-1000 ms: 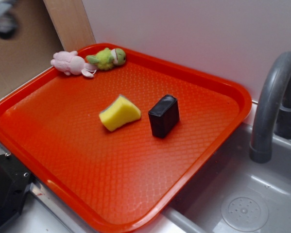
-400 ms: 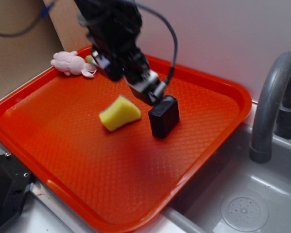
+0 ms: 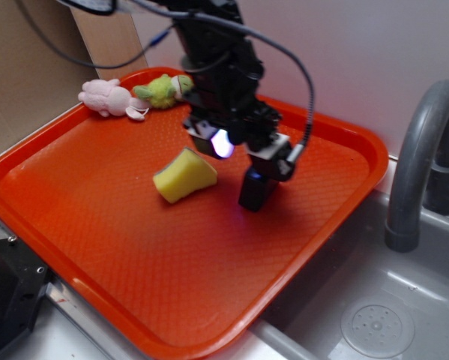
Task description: Grab the black box.
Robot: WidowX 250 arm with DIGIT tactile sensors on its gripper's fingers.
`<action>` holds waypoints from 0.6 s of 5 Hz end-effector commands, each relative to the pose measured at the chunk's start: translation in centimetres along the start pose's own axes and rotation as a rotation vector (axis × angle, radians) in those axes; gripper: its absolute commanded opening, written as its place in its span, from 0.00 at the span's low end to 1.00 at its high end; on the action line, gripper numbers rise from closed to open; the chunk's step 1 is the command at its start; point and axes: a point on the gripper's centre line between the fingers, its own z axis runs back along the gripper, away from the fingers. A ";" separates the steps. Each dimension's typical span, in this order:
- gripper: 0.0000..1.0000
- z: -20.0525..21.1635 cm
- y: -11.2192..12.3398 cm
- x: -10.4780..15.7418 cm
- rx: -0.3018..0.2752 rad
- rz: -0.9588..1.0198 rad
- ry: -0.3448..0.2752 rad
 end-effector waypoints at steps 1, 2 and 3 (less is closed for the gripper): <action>1.00 0.2 -1.8 2.1 -0.036 -0.067 0.031; 0.00 0.4 -2.2 1.9 0.002 -0.092 0.038; 0.00 0.5 -2.3 2.0 0.056 -0.107 0.040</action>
